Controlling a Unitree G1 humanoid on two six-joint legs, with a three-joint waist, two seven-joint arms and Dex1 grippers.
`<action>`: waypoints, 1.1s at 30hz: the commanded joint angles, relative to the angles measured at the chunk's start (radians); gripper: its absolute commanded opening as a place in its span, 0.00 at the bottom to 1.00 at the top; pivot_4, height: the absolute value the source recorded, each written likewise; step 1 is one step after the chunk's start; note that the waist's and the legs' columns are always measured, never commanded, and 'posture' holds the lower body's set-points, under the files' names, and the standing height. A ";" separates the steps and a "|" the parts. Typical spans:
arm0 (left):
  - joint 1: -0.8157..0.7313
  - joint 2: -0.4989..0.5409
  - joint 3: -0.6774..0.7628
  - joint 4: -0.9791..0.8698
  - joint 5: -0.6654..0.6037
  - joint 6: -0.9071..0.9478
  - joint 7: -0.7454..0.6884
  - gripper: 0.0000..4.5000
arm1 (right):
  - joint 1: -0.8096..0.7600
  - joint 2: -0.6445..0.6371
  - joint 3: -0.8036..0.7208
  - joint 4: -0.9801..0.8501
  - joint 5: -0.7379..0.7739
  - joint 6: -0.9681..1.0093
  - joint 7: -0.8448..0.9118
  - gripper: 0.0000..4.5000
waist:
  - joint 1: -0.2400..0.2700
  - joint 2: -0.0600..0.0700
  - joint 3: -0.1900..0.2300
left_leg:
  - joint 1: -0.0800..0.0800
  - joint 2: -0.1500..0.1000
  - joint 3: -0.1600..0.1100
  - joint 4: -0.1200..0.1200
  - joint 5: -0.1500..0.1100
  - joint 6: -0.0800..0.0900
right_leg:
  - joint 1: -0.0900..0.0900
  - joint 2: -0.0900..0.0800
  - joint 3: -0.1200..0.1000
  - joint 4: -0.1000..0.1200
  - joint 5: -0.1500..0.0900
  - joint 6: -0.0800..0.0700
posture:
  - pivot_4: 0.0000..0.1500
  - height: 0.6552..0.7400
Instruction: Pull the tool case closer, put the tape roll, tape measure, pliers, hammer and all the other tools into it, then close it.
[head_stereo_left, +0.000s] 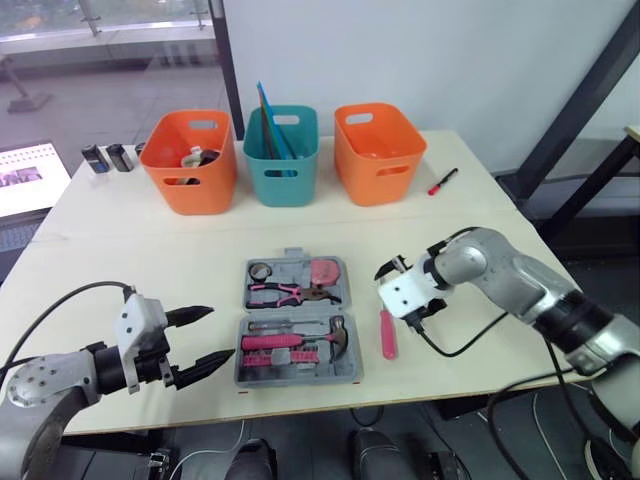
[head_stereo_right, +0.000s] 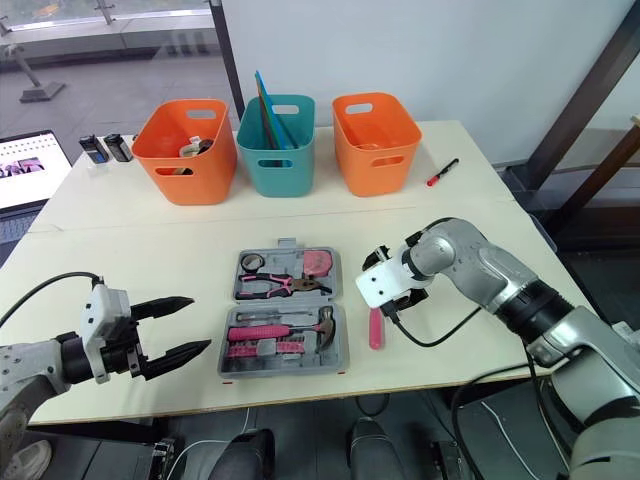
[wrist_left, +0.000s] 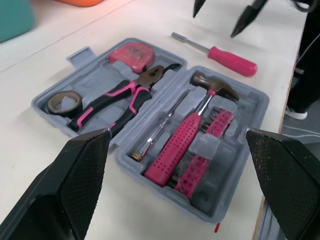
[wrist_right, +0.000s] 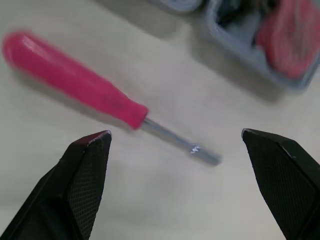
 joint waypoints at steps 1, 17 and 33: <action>0.010 0.001 0.040 -0.045 -0.007 -0.002 0.019 1.00 | -0.066 0.049 0.041 0.152 -0.130 -0.286 -0.031 0.98 | 0.001 0.000 0.000 | 0.000 0.000 0.000 0.000 0.000 0.000 | 0.000 0.000 0.000 0.000 0.000 0.000 | 1.00 1.00; 0.082 -0.011 0.088 -0.106 -0.013 0.006 0.065 1.00 | -0.142 0.206 0.101 0.448 -0.391 -0.655 -0.105 0.48 | -0.004 -0.001 0.000 | 0.006 0.000 -0.001 0.002 0.000 0.000 | 0.007 0.000 0.000 0.003 0.001 -0.002 | 1.00 1.00; -0.001 -0.006 0.023 -0.083 -0.011 0.025 0.059 1.00 | 0.182 0.090 -0.317 -0.067 0.083 0.675 0.414 0.07 | 0.013 0.000 0.000 | 0.008 0.000 -0.002 0.003 0.000 0.000 | 0.011 0.000 0.000 0.003 0.001 -0.002 | 1.00 1.00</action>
